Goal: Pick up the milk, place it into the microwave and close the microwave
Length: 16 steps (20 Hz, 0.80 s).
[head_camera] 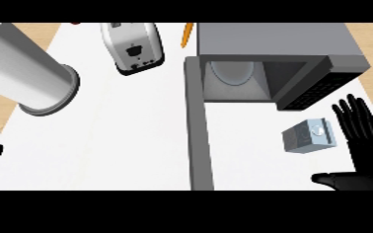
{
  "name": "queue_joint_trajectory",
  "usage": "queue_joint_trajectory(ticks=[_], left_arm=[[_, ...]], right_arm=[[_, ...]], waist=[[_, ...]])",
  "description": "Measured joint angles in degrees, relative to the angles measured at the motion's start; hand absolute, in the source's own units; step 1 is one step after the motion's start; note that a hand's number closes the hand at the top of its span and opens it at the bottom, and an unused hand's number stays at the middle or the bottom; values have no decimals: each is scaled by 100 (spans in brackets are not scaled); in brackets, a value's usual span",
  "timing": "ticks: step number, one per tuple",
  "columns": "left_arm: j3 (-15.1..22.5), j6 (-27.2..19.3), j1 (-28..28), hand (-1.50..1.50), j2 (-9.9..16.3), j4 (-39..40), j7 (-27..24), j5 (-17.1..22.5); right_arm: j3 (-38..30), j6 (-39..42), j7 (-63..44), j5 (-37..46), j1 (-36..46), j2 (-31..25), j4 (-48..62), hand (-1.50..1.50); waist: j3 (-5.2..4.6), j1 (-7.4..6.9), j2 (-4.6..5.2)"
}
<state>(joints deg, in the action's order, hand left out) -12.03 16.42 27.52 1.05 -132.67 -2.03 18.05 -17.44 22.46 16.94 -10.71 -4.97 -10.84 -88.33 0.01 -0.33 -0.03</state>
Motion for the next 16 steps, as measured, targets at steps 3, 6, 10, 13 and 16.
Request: queue_joint_trajectory(ticks=[3, 6, 10, 13, 16], left_arm=[[112, -12, -38, -150, -52, 58, -40, -103], [99, 39, -54, -150, -70, 176, -128, -119], [199, -29, -6, -150, -75, 160, -160, -190], [183, -4, -12, -150, -87, 164, -189, -196], [127, 54, 135, -150, -88, -27, -97, -36]], right_arm=[[-37, 93, 332, 142, 98, -70, 458, -150], [-118, 258, 714, 235, 194, -218, 913, -150], [-76, 361, 1305, 556, 342, -339, 1499, -150], [-39, 318, 1642, 760, 489, -369, 1868, -150], [-43, 289, 1898, 861, 714, -417, 2299, -150]], waist=[[1, 4, 2], [0, 4, 1], [0, -1, 1], [0, -1, 1], [1, -9, 1]])
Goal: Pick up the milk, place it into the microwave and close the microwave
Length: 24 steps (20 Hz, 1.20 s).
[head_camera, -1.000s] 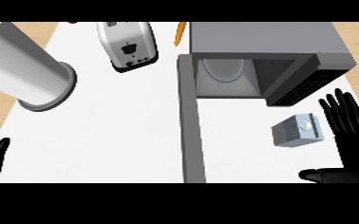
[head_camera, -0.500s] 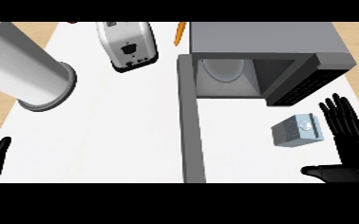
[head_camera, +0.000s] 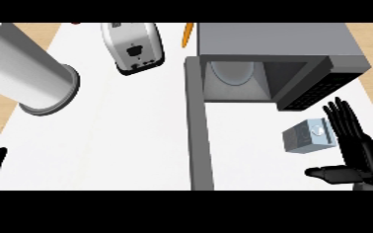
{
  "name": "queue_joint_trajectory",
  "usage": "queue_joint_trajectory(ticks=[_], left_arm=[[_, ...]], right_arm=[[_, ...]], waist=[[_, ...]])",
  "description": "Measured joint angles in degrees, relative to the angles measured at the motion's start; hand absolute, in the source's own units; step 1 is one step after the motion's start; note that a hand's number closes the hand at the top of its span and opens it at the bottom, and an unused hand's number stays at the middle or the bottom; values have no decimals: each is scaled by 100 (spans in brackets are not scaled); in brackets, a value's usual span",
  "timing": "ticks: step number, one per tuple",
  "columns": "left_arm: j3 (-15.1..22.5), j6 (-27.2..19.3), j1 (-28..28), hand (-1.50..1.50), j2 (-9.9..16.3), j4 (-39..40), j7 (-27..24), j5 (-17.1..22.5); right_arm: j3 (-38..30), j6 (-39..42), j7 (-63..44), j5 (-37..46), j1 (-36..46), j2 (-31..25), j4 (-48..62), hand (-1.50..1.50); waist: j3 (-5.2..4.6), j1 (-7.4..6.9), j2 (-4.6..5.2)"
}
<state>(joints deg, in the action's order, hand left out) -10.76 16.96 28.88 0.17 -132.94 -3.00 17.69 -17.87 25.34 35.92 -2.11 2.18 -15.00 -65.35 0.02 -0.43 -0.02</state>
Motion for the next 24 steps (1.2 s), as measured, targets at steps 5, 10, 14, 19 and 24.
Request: queue_joint_trajectory(ticks=[5, 10, 14, 19, 24], left_arm=[[-155, 179, 116, -150, 2, -6, -56, 113], [-7, 76, 204, -150, 3, -62, -83, 39], [154, -6, 259, -150, -9, -109, -91, -61], [115, 18, 155, -150, 6, -41, -67, -38], [94, -21, 81, -150, 16, -13, 16, 23]], right_arm=[[-22, -305, 397, 250, 317, -39, 765, -150], [-161, -816, 681, 522, 714, -196, 1604, -150], [-239, -1156, 1255, 779, 974, -338, 2563, -150], [-245, -931, 1593, 825, 1289, -632, 3544, -150], [239, -242, 1422, 861, 1347, -536, 3604, -150]], waist=[[-1, -7, 1], [2, -28, 7], [6, -43, 14], [8, -58, 21], [9, -64, 21]])
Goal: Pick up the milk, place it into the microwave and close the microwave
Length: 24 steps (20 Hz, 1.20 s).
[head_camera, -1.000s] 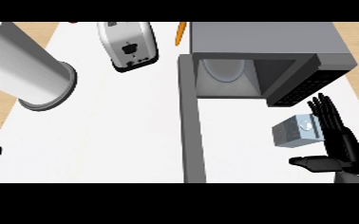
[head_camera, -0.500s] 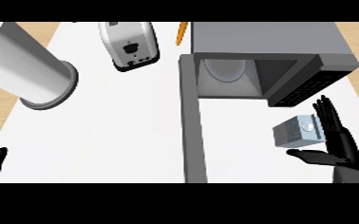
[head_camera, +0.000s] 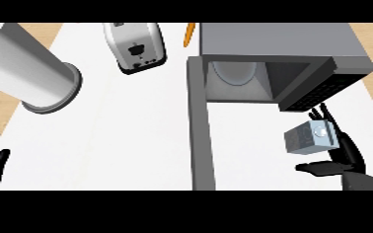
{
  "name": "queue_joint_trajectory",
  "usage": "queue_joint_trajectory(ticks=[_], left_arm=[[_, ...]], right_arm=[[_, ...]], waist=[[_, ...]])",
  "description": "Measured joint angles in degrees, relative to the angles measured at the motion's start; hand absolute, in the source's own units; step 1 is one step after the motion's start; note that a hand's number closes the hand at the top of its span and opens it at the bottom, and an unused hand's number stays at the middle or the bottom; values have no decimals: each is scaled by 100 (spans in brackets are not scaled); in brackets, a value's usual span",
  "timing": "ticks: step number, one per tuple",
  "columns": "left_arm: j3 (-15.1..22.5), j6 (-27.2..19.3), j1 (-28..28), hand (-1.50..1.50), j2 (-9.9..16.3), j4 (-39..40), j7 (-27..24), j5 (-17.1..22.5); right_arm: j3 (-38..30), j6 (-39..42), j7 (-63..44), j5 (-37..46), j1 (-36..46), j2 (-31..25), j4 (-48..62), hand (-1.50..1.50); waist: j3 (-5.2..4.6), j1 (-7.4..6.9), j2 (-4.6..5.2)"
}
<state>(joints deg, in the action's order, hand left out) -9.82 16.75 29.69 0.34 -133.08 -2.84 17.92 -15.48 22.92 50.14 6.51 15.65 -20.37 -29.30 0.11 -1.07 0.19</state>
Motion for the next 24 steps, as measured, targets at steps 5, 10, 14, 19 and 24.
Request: queue_joint_trajectory(ticks=[5, 10, 14, 19, 24], left_arm=[[-157, 127, 103, -150, 72, 17, -24, 185], [-326, 146, -75, -150, 158, 182, 8, 294], [-290, 131, -55, -150, 87, 137, 39, 271], [-366, 279, -37, -150, 87, 261, -24, 341], [-565, 373, -62, -150, 106, 312, 5, 503]], right_arm=[[197, 203, 36, -193, -102, 72, -204, 150], [103, -404, 282, -295, 28, 179, -469, 150], [74, -473, 272, -531, 60, 344, -685, 150], [-13, -787, 293, -784, -87, 627, -1071, 150], [192, -1009, 74, -893, -362, 1025, -1989, 150]], waist=[[5, 32, -8], [4, 58, -5], [-4, 64, -17], [-9, 78, -24], [-13, 101, -34]])
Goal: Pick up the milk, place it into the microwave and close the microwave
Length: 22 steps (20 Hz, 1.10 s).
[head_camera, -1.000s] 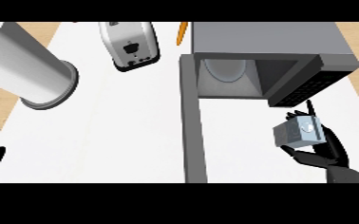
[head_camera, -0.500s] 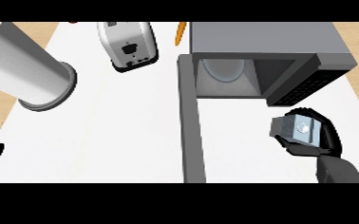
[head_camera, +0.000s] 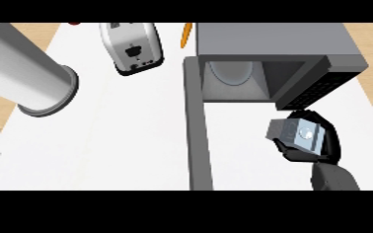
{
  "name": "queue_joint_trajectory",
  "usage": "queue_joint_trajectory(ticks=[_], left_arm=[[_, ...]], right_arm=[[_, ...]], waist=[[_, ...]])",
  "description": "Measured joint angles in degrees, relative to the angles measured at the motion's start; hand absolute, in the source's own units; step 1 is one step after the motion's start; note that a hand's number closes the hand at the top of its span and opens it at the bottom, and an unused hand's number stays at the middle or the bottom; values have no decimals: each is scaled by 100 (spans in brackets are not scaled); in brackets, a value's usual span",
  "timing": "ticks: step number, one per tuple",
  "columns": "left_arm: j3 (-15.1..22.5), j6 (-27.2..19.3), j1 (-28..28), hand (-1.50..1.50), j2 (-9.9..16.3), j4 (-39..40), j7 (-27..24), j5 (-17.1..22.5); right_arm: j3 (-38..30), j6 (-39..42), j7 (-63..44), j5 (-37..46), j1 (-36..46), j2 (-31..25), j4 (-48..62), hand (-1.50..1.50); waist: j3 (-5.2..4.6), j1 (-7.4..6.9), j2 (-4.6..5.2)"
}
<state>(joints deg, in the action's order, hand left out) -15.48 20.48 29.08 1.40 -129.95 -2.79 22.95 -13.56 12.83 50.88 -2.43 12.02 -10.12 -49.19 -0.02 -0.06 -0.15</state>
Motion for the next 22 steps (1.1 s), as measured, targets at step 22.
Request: queue_joint_trajectory(ticks=[22], left_arm=[[-238, 263, -26, -150, -119, 230, -35, 71]], right_arm=[[1029, -1443, -2858, 724, 641, 793, -2578, 150]], waist=[[1, -51, 13]])
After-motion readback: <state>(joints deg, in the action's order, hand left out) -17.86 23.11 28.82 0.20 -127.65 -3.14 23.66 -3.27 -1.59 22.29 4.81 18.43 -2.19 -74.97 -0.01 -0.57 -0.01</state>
